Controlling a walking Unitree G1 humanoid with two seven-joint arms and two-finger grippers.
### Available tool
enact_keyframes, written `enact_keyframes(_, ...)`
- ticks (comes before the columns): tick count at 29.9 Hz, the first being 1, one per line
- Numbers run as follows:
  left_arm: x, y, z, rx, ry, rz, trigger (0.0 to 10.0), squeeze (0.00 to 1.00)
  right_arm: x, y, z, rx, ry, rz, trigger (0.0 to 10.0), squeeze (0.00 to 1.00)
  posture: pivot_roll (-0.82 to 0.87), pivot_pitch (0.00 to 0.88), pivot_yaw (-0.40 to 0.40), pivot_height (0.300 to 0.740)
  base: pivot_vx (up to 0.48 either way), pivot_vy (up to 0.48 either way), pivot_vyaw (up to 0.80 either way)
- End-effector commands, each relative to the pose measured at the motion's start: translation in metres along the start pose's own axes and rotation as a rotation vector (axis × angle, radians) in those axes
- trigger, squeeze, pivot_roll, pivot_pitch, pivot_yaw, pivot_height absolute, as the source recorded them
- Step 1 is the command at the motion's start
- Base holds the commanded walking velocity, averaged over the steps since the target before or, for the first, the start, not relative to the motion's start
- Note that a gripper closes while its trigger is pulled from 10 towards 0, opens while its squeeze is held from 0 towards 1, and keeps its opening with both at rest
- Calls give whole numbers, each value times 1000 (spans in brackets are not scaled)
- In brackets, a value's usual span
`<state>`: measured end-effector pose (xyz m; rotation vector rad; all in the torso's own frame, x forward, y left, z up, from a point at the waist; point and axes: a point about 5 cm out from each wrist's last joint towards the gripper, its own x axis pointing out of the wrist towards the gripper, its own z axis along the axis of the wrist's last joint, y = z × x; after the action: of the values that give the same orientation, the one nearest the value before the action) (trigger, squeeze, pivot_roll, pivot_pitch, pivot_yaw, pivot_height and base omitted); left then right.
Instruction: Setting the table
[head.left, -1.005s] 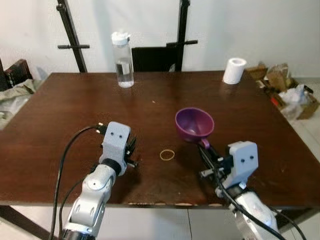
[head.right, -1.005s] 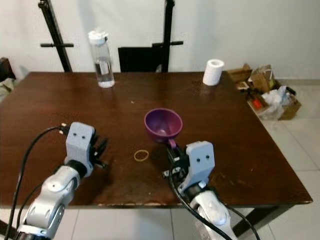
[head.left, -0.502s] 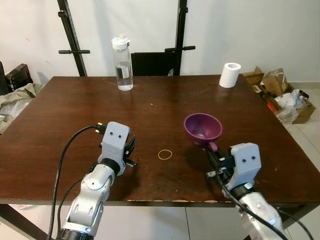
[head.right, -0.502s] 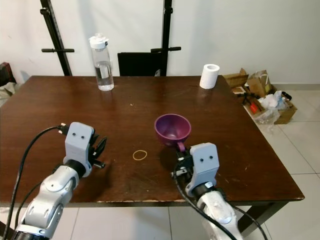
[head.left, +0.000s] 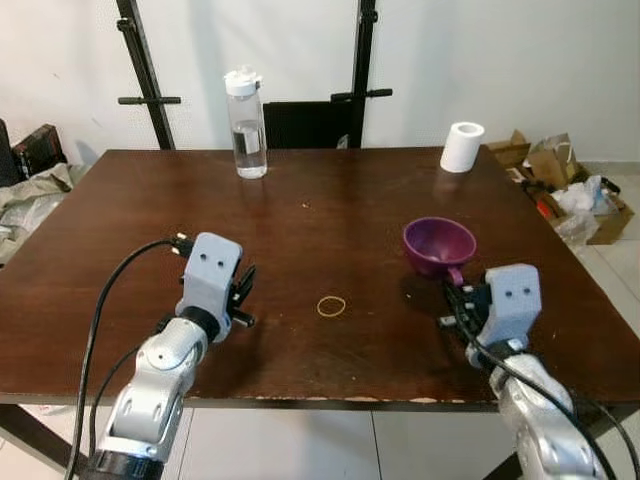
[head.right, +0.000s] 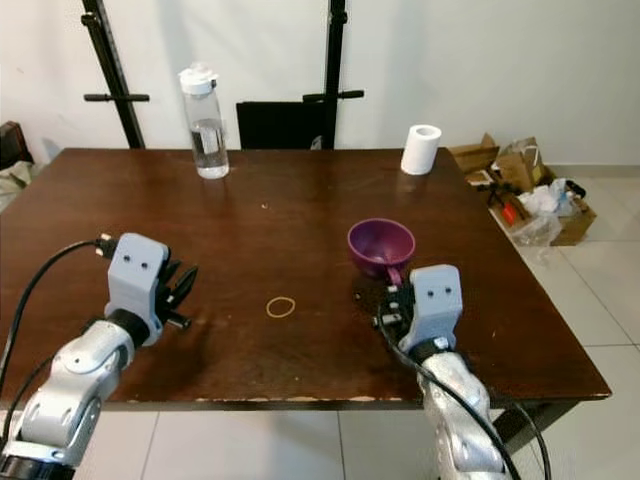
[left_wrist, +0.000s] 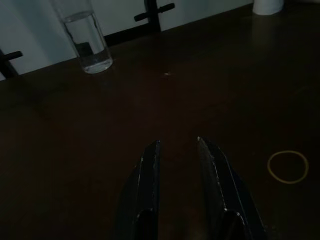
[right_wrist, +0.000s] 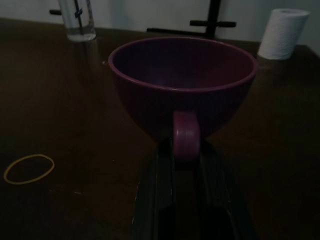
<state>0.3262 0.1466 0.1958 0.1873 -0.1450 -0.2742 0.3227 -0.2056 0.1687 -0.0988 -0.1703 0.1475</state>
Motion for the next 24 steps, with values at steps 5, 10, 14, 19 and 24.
enact_keyframes(5, -7, 1, -1, -5, 23, -34, 10000, 0, -14, -29, -7, 38, -25, -86, 10000, 0, 61, 176, 127, 740, 0, 0, 0)
enact_keyframes(10, -7, -1, 1, -1, 28, -58, 10000, 0, -19, -34, -10, 13, -41, -98, 10000, 0, 64, 193, 148, 740, 0, 0, 0)
enact_keyframes(14, -7, -3, 3, -1, 31, -78, 10000, 0, -22, -33, -11, 17, -78, -130, 10000, 0, 76, 208, 165, 740, 0, 0, 0)
enact_keyframes(19, -9, -2, 5, 2, 40, -94, 10000, 0, -22, -20, -16, 24, -89, -104, 10000, 0, 90, 225, 180, 740, 0, 0, 0)
enact_keyframes(24, -11, -2, 5, 4, 46, -100, 10000, 0, -22, -12, -19, 3, -95, -84, 10000, 0, 104, 237, 185, 740, 0, 0, 0)
